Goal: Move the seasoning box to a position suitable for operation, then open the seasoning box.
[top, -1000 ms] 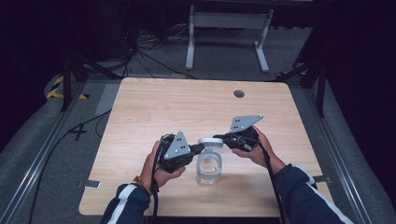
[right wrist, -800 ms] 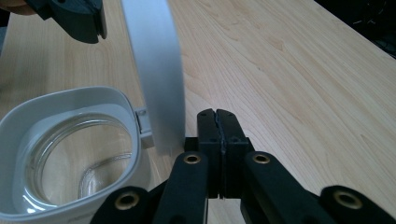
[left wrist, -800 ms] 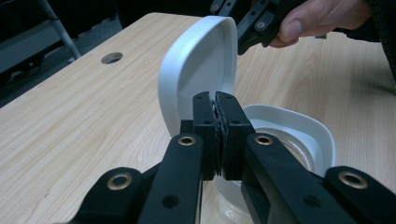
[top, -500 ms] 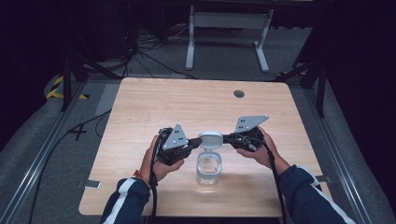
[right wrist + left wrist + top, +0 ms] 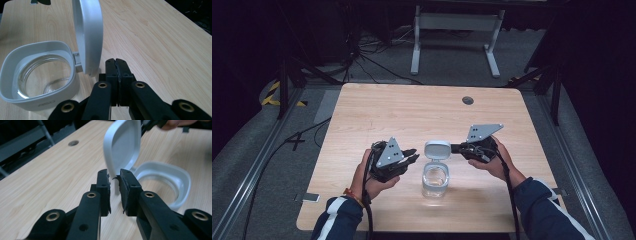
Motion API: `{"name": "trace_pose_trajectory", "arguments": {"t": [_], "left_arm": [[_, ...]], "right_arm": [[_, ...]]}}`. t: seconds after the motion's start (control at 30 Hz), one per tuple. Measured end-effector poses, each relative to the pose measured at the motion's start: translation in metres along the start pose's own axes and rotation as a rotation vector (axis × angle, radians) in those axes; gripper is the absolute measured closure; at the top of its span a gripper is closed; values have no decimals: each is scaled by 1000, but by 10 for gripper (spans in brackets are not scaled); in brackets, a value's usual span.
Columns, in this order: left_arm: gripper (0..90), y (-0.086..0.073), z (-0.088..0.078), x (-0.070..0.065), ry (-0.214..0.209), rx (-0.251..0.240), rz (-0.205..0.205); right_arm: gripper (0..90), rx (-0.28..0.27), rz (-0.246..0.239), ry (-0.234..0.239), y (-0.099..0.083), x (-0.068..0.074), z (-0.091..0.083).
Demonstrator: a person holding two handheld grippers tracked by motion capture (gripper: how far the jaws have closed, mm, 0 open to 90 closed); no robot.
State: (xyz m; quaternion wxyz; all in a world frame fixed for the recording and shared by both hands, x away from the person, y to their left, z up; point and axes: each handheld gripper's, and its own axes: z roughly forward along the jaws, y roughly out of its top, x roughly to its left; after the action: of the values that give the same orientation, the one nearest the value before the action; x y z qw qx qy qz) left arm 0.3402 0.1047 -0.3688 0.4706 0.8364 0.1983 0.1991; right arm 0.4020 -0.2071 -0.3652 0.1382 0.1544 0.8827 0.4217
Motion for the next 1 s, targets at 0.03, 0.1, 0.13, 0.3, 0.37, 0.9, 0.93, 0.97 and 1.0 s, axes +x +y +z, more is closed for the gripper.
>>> {"name": "trace_pose_trajectory", "arguments": {"t": [0.03, 0.1, 0.13, 0.3, 0.37, 0.9, 0.93, 0.97, 1.0], "left_arm": [[777, -3, -2, 0, 3, 6, -6], [771, -10, -6, 1, 17, 27, 4], [761, -16, -8, 2, 28, 47, 4], [749, -49, -24, 11, 92, 136, -21], [734, -61, -30, 15, 120, 166, -41], [446, -120, -45, 30, 158, 312, -149], [427, -123, -46, 31, 150, 316, -160], [422, -125, -45, 31, 149, 318, -173], [418, -126, -45, 31, 156, 325, -171]], "right_arm": [[893, 3, -4, -3, -1, 0, 0], [893, 5, -3, -5, -1, 0, -1], [892, 7, -4, -7, -3, 0, -2], [888, 25, -5, -19, -7, 2, -8], [879, 34, -15, -26, -9, 3, -12], [724, 120, -29, -97, -27, 5, -37], [695, 131, -25, -111, -33, 4, -41], [682, 135, -22, -116, -35, 4, -42], [667, 142, -10, -116, -38, 4, -45]]}}
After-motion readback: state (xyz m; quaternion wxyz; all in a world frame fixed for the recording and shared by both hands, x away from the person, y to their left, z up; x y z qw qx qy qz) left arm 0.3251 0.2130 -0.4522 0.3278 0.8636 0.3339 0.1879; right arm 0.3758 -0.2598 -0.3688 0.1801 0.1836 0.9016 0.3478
